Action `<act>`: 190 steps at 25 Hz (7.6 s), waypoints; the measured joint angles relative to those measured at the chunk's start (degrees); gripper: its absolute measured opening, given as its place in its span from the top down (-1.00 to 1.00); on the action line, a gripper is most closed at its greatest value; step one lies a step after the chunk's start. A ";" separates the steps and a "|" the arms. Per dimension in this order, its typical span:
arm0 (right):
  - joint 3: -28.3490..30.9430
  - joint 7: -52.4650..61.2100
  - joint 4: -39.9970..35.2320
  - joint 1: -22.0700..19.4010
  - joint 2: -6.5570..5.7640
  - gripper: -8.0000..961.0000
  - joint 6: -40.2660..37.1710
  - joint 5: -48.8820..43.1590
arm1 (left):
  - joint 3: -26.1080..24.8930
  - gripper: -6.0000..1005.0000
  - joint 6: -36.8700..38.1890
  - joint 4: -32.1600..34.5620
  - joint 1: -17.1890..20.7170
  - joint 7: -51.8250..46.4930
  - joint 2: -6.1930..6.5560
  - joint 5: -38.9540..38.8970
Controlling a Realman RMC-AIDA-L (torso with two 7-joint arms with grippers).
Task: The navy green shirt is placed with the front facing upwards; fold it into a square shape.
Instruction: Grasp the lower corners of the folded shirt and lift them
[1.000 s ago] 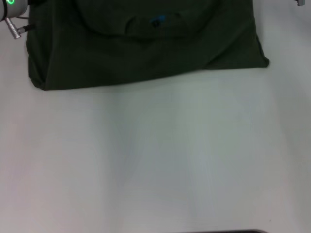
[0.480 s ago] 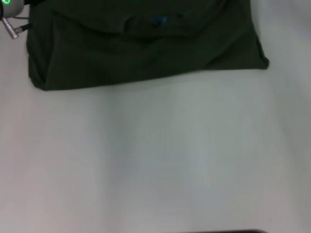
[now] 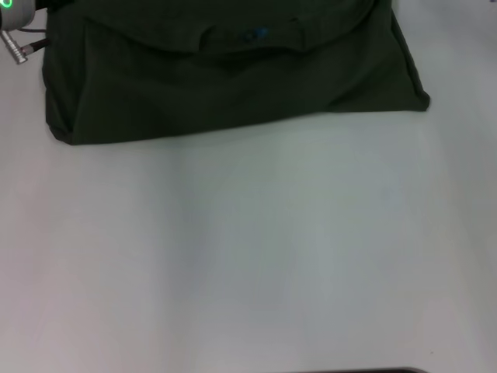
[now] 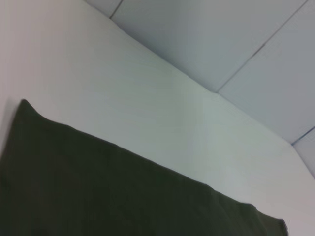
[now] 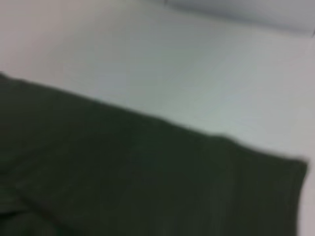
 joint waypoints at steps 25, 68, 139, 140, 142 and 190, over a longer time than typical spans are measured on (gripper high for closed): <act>27.56 6.58 -11.88 -14.94 -4.71 -0.94 -49.16 16.30 | -11.10 -0.16 39.24 3.63 13.04 -5.28 12.60 -11.54; 24.28 12.18 -10.98 -16.43 -8.27 -0.92 -49.45 12.95 | 5.23 -0.16 19.16 7.40 9.78 -5.44 10.06 2.51; 24.13 12.09 -11.35 -15.86 -9.14 -0.92 -51.43 10.75 | 3.22 0.62 29.69 6.31 5.91 -8.90 9.82 9.27; 24.13 12.16 -11.79 -15.57 -9.21 -0.92 -51.54 9.43 | 3.20 0.70 30.36 6.45 5.79 -8.99 10.36 9.27; 24.12 12.25 -12.71 -14.71 -9.34 -0.92 -51.68 4.97 | 3.13 0.89 31.60 6.69 5.56 -9.14 11.29 9.18; 21.37 11.01 -0.22 -10.88 -0.81 -0.90 -24.41 -5.08 | 3.08 0.98 32.30 6.54 5.02 -9.99 11.67 9.54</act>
